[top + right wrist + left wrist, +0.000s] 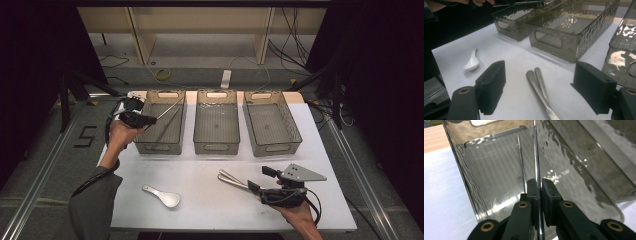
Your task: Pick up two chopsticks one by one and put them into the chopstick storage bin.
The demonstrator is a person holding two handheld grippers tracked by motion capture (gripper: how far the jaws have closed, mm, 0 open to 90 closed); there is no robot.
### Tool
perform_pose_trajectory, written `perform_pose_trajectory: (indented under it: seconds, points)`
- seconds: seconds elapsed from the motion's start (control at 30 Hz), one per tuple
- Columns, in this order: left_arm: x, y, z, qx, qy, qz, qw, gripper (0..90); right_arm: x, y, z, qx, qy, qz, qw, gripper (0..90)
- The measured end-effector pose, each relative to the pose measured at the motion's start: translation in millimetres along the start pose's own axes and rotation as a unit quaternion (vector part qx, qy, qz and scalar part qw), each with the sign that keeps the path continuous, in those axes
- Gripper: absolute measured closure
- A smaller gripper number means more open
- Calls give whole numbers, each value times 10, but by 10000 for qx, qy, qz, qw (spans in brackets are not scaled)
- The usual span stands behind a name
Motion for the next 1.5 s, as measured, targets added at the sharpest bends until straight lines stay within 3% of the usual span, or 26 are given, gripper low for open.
perform_pose_trajectory:
  seconds: [0.53, 0.57, 0.63, 0.7, 0.83, 0.97, 1.07, 1.17, 1.3, 1.43, 1.5]
  points:
    - [-23, -17, 138, 115, -22, -130, 9998, 827, 1, -6, 0, 21, 7, 2, 10000, 268]
    - [-15, -16, 138, 74, 61, -178, 9998, 811, 1, -6, 1, 23, 8, 3, 10000, 268]
    - [1, -5, 130, -49, 115, -260, 9996, 690, 0, -7, 0, 22, 7, -4, 10000, 268]
    - [17, 23, 105, -99, 162, -224, 9996, 615, 1, -6, 0, 23, 6, 4, 10000, 269]
    - [25, 175, -32, -428, 195, 44, 9989, 518, 1, -7, -1, 23, 9, -1, 10000, 268]
    - [-40, 399, -193, -630, 322, 360, 9968, 364, -2, -9, 4, 20, -7, -1, 10000, 268]
    - [-134, 509, -245, -580, 250, 645, 9959, 337, 3, -20, 0, 33, 10, -25, 10000, 269]
    - [-217, 574, -289, -770, 151, 740, 9942, 297, 3, -28, -2, 37, 10, -48, 10000, 268]
    - [-274, 673, -371, -873, 126, 874, 9923, 269, -2, -28, 2, 33, -12, -59, 10000, 269]
    - [-360, 775, -363, -966, -19, 1069, 9896, 232, 2, -31, -2, 31, -4, -55, 10000, 268]
    - [-399, 817, -348, -1040, -42, 1071, 9888, 206, 3, -32, -5, 27, 2, -68, 10000, 268]
Point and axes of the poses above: each handheld gripper's, and its own axes: z roughly forward along the jaws, x roughly out of its top, y roughly to its right, the point moved 4 cm from there along z, roughly forward along the jaws, and after that the axes turned 7 degrees about z, right-handed, at the moved point
